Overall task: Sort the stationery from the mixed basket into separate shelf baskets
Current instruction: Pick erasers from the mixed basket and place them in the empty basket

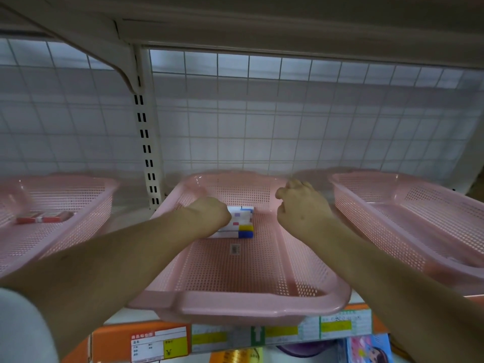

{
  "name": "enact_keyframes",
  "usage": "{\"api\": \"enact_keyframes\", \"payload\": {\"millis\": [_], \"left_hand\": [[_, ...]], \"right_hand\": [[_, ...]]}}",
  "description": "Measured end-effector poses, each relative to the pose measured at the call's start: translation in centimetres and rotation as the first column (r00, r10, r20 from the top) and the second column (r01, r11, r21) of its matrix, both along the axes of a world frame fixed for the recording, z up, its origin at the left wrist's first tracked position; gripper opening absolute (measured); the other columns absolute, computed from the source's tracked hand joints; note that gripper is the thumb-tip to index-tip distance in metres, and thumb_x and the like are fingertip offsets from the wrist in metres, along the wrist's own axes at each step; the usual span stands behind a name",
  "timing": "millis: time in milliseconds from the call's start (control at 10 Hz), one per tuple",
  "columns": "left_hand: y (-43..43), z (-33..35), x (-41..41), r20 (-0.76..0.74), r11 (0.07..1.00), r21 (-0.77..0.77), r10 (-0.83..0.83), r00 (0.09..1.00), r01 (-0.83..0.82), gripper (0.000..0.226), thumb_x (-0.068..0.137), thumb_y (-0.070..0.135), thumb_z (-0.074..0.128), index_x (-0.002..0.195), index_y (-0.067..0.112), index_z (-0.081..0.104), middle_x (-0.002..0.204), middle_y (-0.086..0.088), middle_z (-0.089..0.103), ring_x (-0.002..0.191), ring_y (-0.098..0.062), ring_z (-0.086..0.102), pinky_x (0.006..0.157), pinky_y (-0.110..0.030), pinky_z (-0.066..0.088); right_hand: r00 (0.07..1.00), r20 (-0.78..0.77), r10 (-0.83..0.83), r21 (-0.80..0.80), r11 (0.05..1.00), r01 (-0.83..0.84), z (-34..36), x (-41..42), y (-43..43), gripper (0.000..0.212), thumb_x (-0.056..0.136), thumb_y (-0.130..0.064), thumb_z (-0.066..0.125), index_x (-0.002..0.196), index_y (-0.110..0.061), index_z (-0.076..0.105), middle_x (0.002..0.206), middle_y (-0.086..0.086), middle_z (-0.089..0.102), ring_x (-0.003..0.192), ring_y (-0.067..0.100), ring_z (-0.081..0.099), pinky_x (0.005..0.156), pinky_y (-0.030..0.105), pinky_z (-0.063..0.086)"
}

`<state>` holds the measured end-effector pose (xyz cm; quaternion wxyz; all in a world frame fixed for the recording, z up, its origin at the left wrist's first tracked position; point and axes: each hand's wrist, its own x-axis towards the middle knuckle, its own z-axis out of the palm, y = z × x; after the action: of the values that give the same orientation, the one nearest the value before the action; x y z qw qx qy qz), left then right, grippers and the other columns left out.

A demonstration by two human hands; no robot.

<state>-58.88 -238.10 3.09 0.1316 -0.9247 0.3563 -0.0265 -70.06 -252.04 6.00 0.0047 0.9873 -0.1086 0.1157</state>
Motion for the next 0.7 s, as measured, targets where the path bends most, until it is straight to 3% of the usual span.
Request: {"api": "enact_keyframes", "payload": {"millis": [100, 200, 300, 400, 500, 600, 700], "left_hand": [[0.5, 0.1, 0.6, 0.119, 0.950, 0.284, -0.171, 0.978, 0.132, 0.010, 0.093, 0.010, 0.043, 0.088, 0.013, 0.051, 0.068, 0.002, 0.040, 0.070, -0.019, 0.045, 0.063, -0.028, 0.037], [0.8, 1.5, 0.9, 0.242, 0.979, 0.128, -0.184, 0.953, 0.157, 0.015, 0.094, 0.016, 0.045, 0.102, 0.014, 0.058, 0.096, -0.002, 0.060, 0.089, -0.021, 0.058, 0.071, -0.031, 0.045], [1.8, 3.7, 0.7, 0.312, 0.979, -0.022, -0.187, 0.932, 0.204, 0.028, 0.095, 0.023, 0.041, 0.118, 0.017, 0.054, 0.115, -0.003, 0.059, 0.108, -0.022, 0.053, 0.085, -0.033, 0.047], [4.4, 5.7, -0.1, 0.351, 0.940, -0.196, -0.200, 0.915, 0.281, 0.040, 0.094, 0.023, 0.040, 0.133, 0.016, 0.047, 0.123, -0.006, 0.057, 0.115, -0.023, 0.050, 0.093, -0.035, 0.042], [8.7, 6.7, -1.0, 0.358, 0.915, -0.321, -0.124, 0.925, 0.246, 0.049, 0.091, 0.025, 0.046, 0.139, 0.015, 0.041, 0.133, -0.009, 0.053, 0.121, -0.027, 0.048, 0.099, -0.039, 0.039], [14.1, 6.9, -2.1, 0.470, 0.909, -0.306, -0.114, 0.875, 0.283, 0.047, 0.082, 0.022, 0.057, 0.126, 0.008, 0.055, 0.115, -0.013, 0.064, 0.104, -0.031, 0.060, 0.087, -0.043, 0.047], [20.6, 7.2, -3.1, 0.501, 0.932, -0.282, -0.058, 0.863, 0.227, 0.049, 0.072, 0.034, 0.043, 0.107, 0.010, 0.066, 0.091, -0.006, 0.070, 0.080, -0.025, 0.067, 0.068, -0.037, 0.055]], "right_hand": [[1.000, -0.012, 0.015, -0.012, 1.000, -0.015, -0.2, 0.2, -0.2, 0.042, 0.090, -0.018, 0.045, 0.131, -0.014, 0.049, 0.133, 0.008, 0.043, 0.123, 0.025, 0.039, 0.101, 0.037, 0.039], [0.999, -0.013, 0.046, -0.023, 0.999, -0.046, 0.0, 0.6, -0.3, 0.042, 0.090, -0.021, 0.044, 0.131, -0.015, 0.047, 0.132, 0.007, 0.043, 0.122, 0.025, 0.039, 0.101, 0.036, 0.039], [0.994, -0.020, 0.112, -0.034, 0.993, -0.112, 0.7, 1.3, 0.0, 0.045, 0.090, -0.021, 0.045, 0.135, -0.016, 0.041, 0.132, 0.007, 0.042, 0.122, 0.025, 0.039, 0.099, 0.035, 0.037], [0.976, 0.026, 0.218, -0.059, 0.975, -0.216, 2.1, 2.2, 1.2, 0.052, 0.091, -0.019, 0.044, 0.141, -0.017, 0.032, 0.135, 0.007, 0.041, 0.122, 0.024, 0.039, 0.101, 0.033, 0.037], [0.942, 0.099, 0.319, -0.011, 0.947, -0.320, 3.6, 2.9, 3.7, 0.056, 0.092, -0.017, 0.044, 0.145, -0.017, 0.027, 0.141, 0.007, 0.039, 0.127, 0.024, 0.038, 0.106, 0.035, 0.034], [0.908, 0.136, 0.395, -0.021, 0.918, -0.396, 4.3, 3.3, 7.5, 0.056, 0.091, -0.013, 0.044, 0.145, -0.018, 0.029, 0.141, 0.005, 0.040, 0.127, 0.023, 0.039, 0.105, 0.036, 0.033], [0.880, 0.144, 0.453, -0.068, 0.892, -0.448, 4.4, 3.8, 12.7, 0.056, 0.090, -0.013, 0.044, 0.144, -0.019, 0.030, 0.139, 0.004, 0.042, 0.127, 0.023, 0.039, 0.105, 0.034, 0.033]]}}
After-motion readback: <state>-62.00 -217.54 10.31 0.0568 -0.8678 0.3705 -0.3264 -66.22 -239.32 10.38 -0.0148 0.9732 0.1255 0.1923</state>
